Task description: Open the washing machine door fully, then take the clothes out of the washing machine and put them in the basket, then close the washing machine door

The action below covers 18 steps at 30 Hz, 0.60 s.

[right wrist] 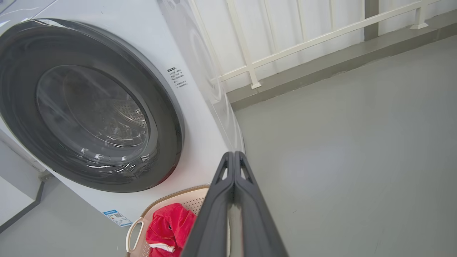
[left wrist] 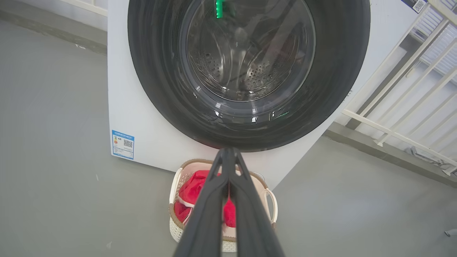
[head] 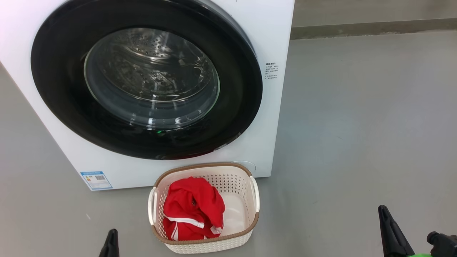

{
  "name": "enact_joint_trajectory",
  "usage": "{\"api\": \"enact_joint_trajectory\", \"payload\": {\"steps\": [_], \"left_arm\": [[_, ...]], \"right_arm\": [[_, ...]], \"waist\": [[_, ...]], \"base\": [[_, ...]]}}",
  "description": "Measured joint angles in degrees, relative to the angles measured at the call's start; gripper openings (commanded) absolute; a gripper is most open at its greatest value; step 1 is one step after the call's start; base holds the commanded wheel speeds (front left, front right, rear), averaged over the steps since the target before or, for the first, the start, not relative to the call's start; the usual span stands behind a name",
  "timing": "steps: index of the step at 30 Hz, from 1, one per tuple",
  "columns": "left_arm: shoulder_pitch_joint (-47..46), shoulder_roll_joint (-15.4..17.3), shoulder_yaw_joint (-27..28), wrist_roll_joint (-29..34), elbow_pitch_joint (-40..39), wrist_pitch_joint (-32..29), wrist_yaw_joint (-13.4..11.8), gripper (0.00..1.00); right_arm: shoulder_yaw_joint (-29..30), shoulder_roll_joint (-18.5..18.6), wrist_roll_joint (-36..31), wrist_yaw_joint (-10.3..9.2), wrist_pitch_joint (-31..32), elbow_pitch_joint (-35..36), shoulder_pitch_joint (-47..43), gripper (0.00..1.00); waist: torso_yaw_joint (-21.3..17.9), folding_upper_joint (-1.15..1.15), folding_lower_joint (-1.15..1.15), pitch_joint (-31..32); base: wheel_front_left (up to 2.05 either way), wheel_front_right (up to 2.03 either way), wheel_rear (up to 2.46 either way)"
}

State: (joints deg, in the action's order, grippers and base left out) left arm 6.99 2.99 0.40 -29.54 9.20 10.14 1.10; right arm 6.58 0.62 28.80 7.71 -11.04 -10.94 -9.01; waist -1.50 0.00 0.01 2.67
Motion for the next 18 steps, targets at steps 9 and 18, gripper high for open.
{"api": "enact_joint_trajectory", "payload": {"steps": [9,18], "left_arm": [[-1.2,0.0,0.3,-4.8,0.5,-1.2,0.5,0.00],[-1.6,0.0,0.6,-10.3,1.0,-2.6,0.9,0.00]], "right_arm": [[0.1,0.0,4.6,0.00,1.4,-0.3,1.3,0.00],[0.1,0.1,10.5,0.00,3.0,-0.7,1.9,0.00]], "waist": [[0.1,0.00,0.00,-0.2],[0.2,0.00,-0.01,-0.5]], "base": [[0.00,0.00,0.00],[0.00,0.00,0.00]]}}
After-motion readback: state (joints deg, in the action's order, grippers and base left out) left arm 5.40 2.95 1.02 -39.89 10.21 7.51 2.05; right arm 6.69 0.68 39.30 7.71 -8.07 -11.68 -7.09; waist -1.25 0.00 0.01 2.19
